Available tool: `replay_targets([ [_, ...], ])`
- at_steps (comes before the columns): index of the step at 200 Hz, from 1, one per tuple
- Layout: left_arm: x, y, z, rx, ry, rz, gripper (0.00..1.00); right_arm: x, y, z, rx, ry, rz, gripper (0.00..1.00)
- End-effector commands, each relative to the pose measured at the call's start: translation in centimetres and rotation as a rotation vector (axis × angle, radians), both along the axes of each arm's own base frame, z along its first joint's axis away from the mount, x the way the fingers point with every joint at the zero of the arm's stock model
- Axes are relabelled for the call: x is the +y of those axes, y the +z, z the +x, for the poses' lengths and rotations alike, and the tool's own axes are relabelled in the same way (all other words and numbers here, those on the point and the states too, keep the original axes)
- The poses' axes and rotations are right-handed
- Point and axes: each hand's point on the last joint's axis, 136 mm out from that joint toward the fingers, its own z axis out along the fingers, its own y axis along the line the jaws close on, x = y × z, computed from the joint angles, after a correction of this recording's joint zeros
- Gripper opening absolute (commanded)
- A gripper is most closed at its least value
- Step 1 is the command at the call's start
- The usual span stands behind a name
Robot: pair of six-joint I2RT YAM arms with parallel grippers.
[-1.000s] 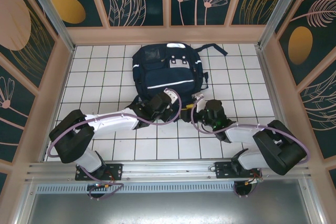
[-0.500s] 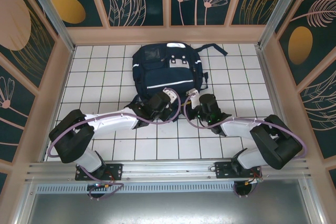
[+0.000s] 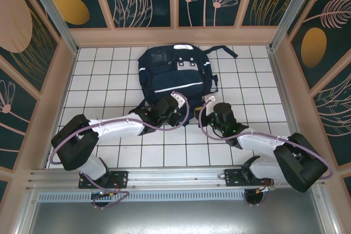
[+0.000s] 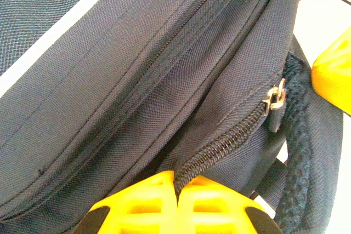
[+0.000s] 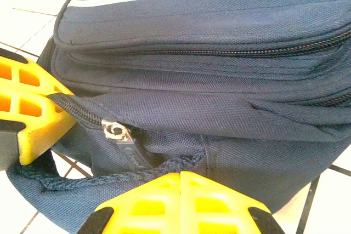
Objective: Pack books, pencil case, and school supplies into a backpack
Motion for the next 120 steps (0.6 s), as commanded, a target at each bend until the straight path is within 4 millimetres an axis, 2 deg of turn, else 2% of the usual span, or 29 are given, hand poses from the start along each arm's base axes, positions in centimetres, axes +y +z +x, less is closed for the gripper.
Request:
replay_targets([
  [1,-0.8,3.4,1.1,-0.072,0.029,-0.113,0.00,-0.3,1.3,-0.1,-0.031,-0.013,0.038,0.28],
  [29,-1.0,3.5,1.0,-0.071,0.021,-0.121,0.00,0.2,3.9,-0.2,-0.085,0.009,0.091,0.32],
  [54,-1.1,3.6,1.0,-0.068,0.023,-0.127,0.00,1.6,4.9,0.0,-0.083,0.061,0.107,0.33],
  [77,-1.1,3.6,1.1,-0.067,0.026,-0.129,0.00,2.6,4.2,0.2,-0.062,0.086,0.094,0.34],
  [120,-1.4,3.8,1.0,-0.063,0.019,-0.136,0.00,3.8,1.5,0.0,-0.019,0.121,0.066,0.35],
])
